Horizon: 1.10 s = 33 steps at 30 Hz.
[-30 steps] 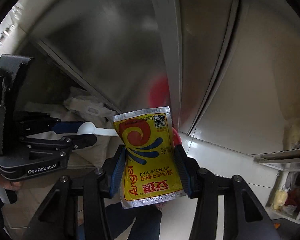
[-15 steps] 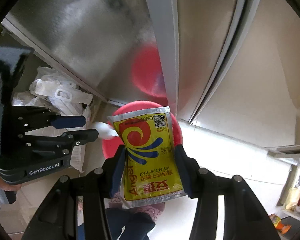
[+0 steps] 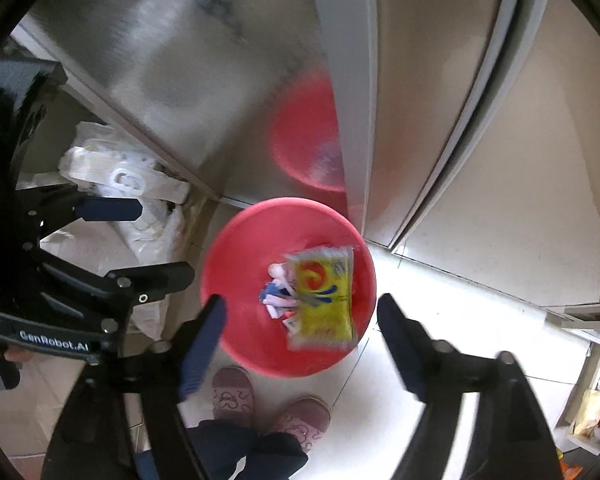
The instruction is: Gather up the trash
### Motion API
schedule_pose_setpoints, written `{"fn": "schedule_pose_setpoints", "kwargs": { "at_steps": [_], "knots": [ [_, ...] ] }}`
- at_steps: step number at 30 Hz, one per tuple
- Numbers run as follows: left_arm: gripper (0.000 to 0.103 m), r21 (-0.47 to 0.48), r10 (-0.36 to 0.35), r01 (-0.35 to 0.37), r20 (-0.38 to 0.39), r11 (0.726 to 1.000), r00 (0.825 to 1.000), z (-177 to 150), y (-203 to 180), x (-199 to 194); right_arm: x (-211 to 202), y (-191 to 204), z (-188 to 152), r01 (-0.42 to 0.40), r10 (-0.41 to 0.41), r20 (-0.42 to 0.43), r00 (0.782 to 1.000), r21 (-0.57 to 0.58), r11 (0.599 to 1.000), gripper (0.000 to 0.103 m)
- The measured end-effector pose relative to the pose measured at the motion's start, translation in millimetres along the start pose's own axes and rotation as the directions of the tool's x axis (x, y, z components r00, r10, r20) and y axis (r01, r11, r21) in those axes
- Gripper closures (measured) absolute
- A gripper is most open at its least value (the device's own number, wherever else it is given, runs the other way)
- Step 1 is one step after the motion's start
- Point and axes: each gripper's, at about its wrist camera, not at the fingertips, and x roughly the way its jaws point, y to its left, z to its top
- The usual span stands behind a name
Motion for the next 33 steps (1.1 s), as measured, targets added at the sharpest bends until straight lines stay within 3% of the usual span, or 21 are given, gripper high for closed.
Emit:
{"fn": "schedule_pose_setpoints", "kwargs": {
  "at_steps": [5, 9, 17, 21, 28, 33],
  "knots": [
    [0.014, -0.022, -0.009, 0.01, 0.035, 1.0, 0.999, -8, -6, -75, -69, 20, 2, 0.008, -0.008, 0.035, 0.999, -0.007, 1.0, 0.008],
    [0.013, -0.038, 0.001, 0.003, 0.097, 0.999, 0.995, -9, -19, -162, -148, 38, 7, 0.041, -0.04, 0.092, 0.995, -0.009, 0.999, 0.001],
    [0.0, -0.045, 0.036, -0.025, 0.261, 0.999, 0.965, -2, -28, -331, -306, 65, 27, 0.107, -0.122, 0.209, 0.97, 0.08, 0.991, 0.001],
    [0.0, -0.031, 0.038, -0.029, 0.352, 0.999, 0.935, 1, -28, -404, -379, 89, 43, 0.142, -0.163, 0.307, 0.938, 0.089, 0.986, 0.001],
    [0.0, -0.006, 0.079, -0.09, 0.518, 0.996, 0.851, -10, -32, -520, -477, 132, 54, 0.193, -0.234, 0.443, 0.865, 0.136, 0.972, 0.001],
    [0.0, -0.008, 0.07, -0.079, 0.572, 0.997, 0.817, -25, -25, -571, -516, 158, 50, 0.233, -0.271, 0.496, 0.825, 0.138, 0.963, 0.001]
  ]
}}
